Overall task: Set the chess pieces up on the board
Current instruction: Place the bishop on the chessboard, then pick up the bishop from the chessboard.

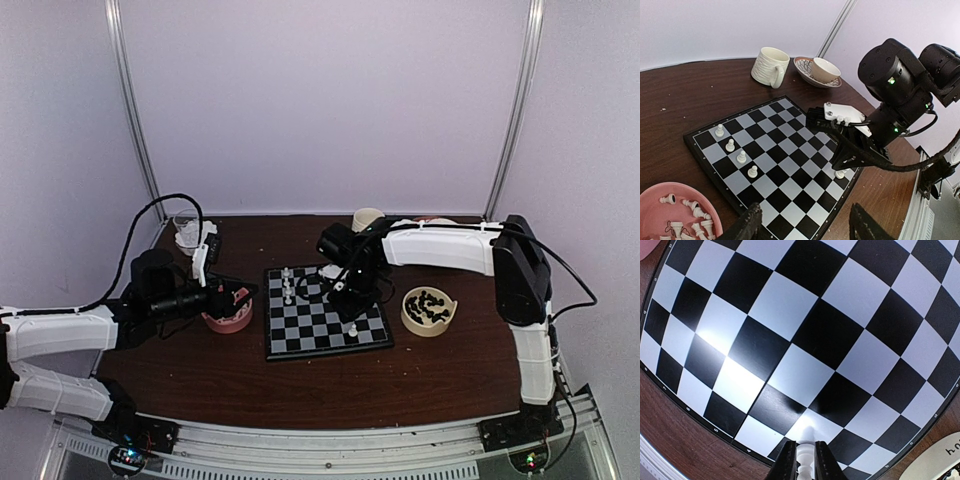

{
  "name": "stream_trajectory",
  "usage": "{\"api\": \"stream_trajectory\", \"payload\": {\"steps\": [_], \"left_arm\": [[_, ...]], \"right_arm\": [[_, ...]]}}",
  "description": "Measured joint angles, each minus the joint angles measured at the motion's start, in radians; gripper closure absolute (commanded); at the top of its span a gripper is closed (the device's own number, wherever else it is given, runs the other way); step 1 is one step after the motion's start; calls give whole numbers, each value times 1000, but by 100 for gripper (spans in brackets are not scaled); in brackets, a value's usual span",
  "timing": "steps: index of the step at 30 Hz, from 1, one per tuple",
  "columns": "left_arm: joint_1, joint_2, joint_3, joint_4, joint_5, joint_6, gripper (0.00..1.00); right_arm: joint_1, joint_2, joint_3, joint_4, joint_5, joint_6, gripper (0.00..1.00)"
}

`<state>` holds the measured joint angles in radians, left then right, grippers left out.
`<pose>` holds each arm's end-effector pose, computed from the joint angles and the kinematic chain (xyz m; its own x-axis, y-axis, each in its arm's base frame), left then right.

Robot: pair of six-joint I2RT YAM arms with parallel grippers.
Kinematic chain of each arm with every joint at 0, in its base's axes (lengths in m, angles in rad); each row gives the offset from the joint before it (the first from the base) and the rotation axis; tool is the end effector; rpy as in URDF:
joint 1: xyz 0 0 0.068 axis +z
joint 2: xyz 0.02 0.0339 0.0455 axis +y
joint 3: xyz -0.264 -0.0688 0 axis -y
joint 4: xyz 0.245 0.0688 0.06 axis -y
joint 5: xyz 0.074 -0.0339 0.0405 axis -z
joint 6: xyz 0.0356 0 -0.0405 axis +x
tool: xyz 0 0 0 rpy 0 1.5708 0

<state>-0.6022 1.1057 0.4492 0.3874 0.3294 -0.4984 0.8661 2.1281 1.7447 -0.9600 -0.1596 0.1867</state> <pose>0.1880 -0.1432 0.2188 -0.5715 -0.1560 -0.8056 0.5918 0.6018 -0.5364 0.2768 0.3342 0.1952 -0.7641 -0.6157 -0.1928 -0.6447 0.7394 0.1940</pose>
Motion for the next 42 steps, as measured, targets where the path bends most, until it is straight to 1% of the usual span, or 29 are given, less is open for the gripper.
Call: {"api": "stream_trajectory", "payload": {"steps": [2, 4, 8, 12, 15, 19, 24, 28, 31, 34, 42], "left_arm": [[0, 0, 0, 0, 0, 0, 40], [0, 0, 1, 0, 0, 0, 40], [0, 0, 2, 0, 0, 0, 39], [0, 0, 4, -2, 0, 0, 39], [0, 0, 5, -6, 0, 0, 39], [0, 0, 9, -13, 0, 0, 39], [0, 0, 23, -34, -1, 1, 36], [0, 0, 29, -63, -14, 3, 35], [0, -2, 29, -76, -29, 4, 35], [0, -8, 29, -91, -44, 4, 35], [0, -19, 30, -108, -65, 8, 35]], "right_arm": [[-1, 0, 0, 0, 0, 0, 81], [-2, 0, 0, 0, 0, 0, 75], [-2, -5, -15, 21, -2, -5, 67], [-2, -55, -82, 56, 3, -7, 63], [-2, -111, -117, 64, 10, -10, 63], [-2, -158, -113, 56, 28, -27, 63], [3, -143, -103, 24, 43, -44, 64], [9, -120, -98, -2, 49, -54, 62], [13, -108, -98, -17, 50, -60, 62], [15, -101, -96, -23, 49, -61, 64], [20, -76, -93, -28, 48, -74, 76]]}}
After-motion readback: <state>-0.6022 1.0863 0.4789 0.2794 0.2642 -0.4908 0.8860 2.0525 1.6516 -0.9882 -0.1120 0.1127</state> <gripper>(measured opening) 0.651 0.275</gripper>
